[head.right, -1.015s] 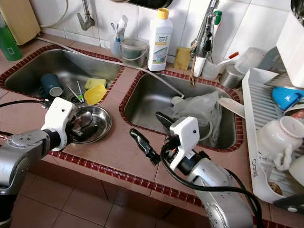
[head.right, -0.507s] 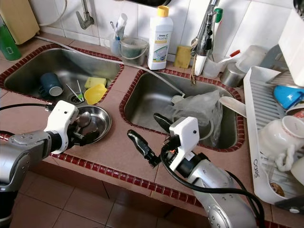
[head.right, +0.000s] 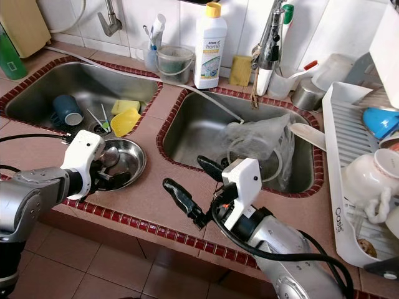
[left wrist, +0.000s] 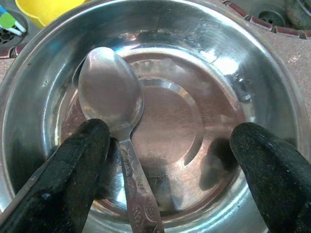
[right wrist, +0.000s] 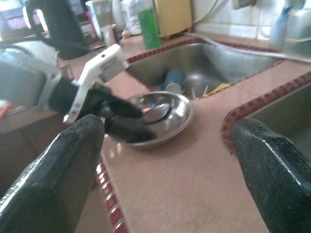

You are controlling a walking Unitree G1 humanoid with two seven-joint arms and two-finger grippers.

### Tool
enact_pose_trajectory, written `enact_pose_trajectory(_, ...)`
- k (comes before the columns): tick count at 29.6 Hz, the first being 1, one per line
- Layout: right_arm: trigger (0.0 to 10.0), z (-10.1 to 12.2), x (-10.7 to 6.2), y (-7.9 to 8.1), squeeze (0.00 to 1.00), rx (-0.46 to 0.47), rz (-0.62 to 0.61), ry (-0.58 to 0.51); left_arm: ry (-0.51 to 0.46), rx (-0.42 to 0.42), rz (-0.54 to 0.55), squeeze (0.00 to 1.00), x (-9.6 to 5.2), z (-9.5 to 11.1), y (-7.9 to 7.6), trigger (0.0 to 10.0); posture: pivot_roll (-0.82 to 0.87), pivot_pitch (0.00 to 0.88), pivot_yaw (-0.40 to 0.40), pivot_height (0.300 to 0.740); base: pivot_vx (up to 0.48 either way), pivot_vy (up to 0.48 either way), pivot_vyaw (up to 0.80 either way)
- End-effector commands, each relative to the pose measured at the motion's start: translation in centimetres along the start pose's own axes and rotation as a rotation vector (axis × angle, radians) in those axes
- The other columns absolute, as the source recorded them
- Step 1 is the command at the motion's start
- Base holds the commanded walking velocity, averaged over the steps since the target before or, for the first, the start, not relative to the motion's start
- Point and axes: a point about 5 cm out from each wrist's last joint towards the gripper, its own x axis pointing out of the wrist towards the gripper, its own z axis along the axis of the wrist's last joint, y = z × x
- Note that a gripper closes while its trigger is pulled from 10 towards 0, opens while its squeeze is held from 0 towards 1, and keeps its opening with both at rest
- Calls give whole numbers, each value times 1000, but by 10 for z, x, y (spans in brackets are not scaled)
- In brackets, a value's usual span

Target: Kitchen organization

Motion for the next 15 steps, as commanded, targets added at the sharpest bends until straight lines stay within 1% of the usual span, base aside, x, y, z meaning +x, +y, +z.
enact_pose_trajectory(1, 10000, 3, -3, 3, 0, -5, 20, 1, 11, 14, -7, 0, -1, 1, 0, 10000, 160, 137, -40, 740, 0, 0, 0)
enact_pose_trajectory(2, 10000, 3, -4, 3, 0, -4, 20, 5, 9, 13, -6, 0, -1, 1, 0, 10000, 160, 137, -39, 740, 0, 0, 0)
enact_pose_trajectory(3, 10000, 2, -5, 2, 0, -7, 17, 14, 6, 17, -10, 0, -1, 2, 0, 9686, 160, 137, -39, 740, 0, 0, 0)
enact_pose_trajectory(4, 10000, 2, -5, 2, 0, -8, 17, 16, 6, 18, -12, 0, -1, 2, 0, 9686, 160, 137, -39, 740, 0, 0, 0)
enact_pose_trajectory(5, 10000, 1, -6, 1, 0, -16, 13, 22, 3, 18, -9, 0, -1, 2, 0, 6549, 160, 137, -39, 740, 0, 0, 0)
enact_pose_trajectory(6, 10000, -1, -6, 0, 0, -26, 6, 34, 1, 12, -5, 0, -1, 1, 1, 1922, 158, 134, -38, 740, 0, 0, 0)
enact_pose_trajectory(7, 10000, -1, -7, 0, 0, -27, 4, 36, 0, 7, -2, 0, -1, 1, 1, 0, 157, 133, -38, 740, 0, 0, 0)
enact_pose_trajectory(15, 10000, 1, -8, -4, 0, -31, -9, 33, -7, 3, -3, 0, -2, 1, 1, 0, 158, 133, -45, 740, 0, 0, 0)
